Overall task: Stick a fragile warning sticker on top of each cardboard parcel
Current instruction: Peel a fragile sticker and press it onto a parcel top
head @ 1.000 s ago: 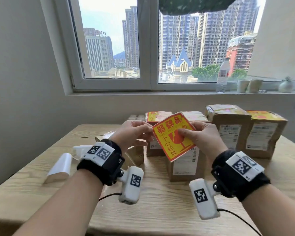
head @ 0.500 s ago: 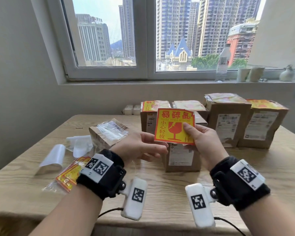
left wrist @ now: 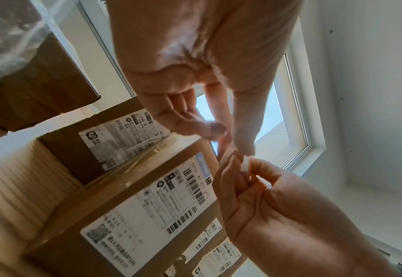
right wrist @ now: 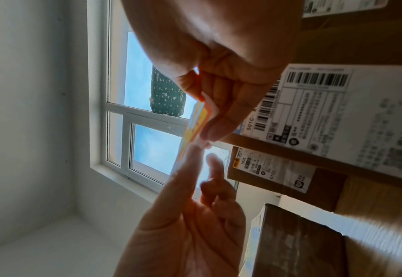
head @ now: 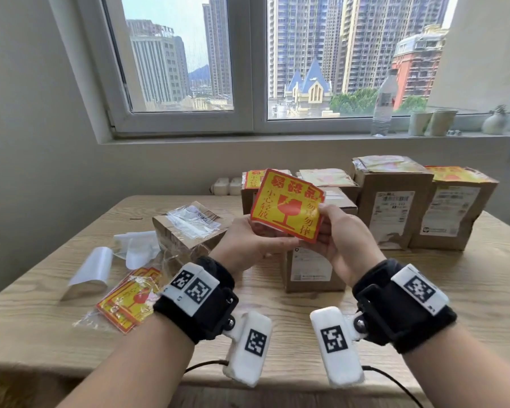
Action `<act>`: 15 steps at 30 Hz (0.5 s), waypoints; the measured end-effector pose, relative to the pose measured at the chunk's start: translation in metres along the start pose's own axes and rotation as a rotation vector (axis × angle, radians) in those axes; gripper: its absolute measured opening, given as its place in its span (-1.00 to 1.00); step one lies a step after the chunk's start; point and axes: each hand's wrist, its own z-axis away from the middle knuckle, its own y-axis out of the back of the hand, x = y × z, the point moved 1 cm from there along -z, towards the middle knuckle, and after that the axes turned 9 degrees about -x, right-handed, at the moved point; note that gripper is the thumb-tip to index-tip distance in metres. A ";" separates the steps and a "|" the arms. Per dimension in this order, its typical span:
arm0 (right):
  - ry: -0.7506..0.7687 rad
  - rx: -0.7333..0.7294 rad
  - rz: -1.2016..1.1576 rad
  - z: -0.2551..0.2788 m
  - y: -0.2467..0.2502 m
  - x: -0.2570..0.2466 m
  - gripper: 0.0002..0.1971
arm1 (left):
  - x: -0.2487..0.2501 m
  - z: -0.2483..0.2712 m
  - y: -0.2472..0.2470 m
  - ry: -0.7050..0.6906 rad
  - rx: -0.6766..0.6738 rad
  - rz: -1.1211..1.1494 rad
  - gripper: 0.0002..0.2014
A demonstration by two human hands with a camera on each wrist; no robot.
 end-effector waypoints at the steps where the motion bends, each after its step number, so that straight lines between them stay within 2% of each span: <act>1: 0.000 -0.002 -0.011 0.000 -0.001 -0.001 -0.73 | 0.000 -0.001 0.000 -0.024 0.046 0.019 -0.74; 3: 0.004 0.001 -0.022 -0.001 -0.003 -0.004 -0.74 | 0.000 -0.002 0.000 -0.047 0.107 0.024 -0.73; 7: 0.000 -0.023 -0.003 -0.004 -0.005 -0.005 -0.71 | 0.003 -0.005 0.001 -0.075 0.130 -0.024 -0.75; 11: 0.021 0.011 0.109 -0.001 -0.005 -0.003 -0.57 | 0.008 -0.004 0.005 -0.090 0.179 0.050 -0.78; 12: 0.103 0.070 0.168 0.000 -0.003 -0.003 -0.54 | 0.010 -0.004 0.007 -0.086 0.181 0.063 -0.80; 14: 0.371 0.179 0.381 0.002 0.003 -0.007 -0.57 | 0.012 -0.002 0.012 -0.083 0.162 0.072 -0.88; 15: 0.502 0.171 0.485 0.002 0.004 -0.010 -0.63 | 0.014 -0.001 0.014 -0.086 0.146 0.066 -0.91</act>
